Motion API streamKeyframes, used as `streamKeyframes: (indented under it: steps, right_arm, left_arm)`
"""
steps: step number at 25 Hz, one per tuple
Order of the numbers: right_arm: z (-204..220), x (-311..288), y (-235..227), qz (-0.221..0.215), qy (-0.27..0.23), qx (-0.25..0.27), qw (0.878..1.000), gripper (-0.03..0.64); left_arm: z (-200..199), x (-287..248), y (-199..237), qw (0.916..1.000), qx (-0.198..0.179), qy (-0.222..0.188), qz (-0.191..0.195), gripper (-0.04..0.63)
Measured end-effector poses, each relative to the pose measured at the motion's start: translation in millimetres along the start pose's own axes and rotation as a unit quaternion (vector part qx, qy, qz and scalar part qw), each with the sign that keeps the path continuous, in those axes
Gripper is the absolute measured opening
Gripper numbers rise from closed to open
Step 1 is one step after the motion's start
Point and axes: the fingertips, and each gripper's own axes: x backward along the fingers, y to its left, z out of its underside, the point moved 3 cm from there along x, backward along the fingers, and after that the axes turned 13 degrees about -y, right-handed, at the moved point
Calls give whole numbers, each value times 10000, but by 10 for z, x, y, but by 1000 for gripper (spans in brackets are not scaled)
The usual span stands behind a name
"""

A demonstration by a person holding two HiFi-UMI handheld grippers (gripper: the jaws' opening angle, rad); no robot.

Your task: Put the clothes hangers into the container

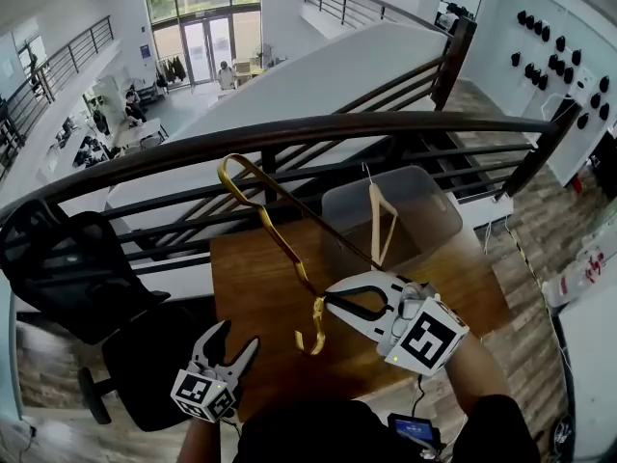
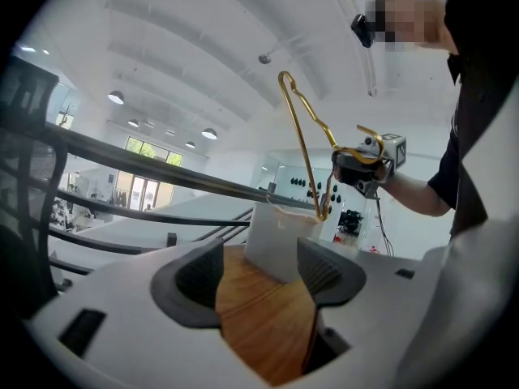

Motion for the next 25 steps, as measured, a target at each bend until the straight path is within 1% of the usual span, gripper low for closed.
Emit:
streamKeyframes:
  steps: [5,7,9,11,14,19,25]
  right_arm:
    - [46,109,-171,218,44,188,9996,5]
    - [68,147,-249,323,126,360,9988,5]
    - [169,190,-373,435,281,537,9972,5]
    - [324,252,-533,565,385,572,9960,6]
    - [639,351,-794,739,538,459,9948,6]
    - [1201,490,-1218,792,817,12,9935,6]
    - [1837,498,-1442,633,1135,-340,9909,6]
  left_arm:
    - [27,-79,-90,10000,26,19,87,291]
    - [34,-113,-119,10000,27,10,95,291]
    - [41,-144,-148,9999,13,13,103,291]
    - [53,-150,-178,10000,1,30,82,291]
    - [69,-138,-209,10000,-7,59,-15,291]
    - [112,-158,-269,9996,-1,127,-243,291]
    - [217,-188,-284,9985,-12,257,-486,291]
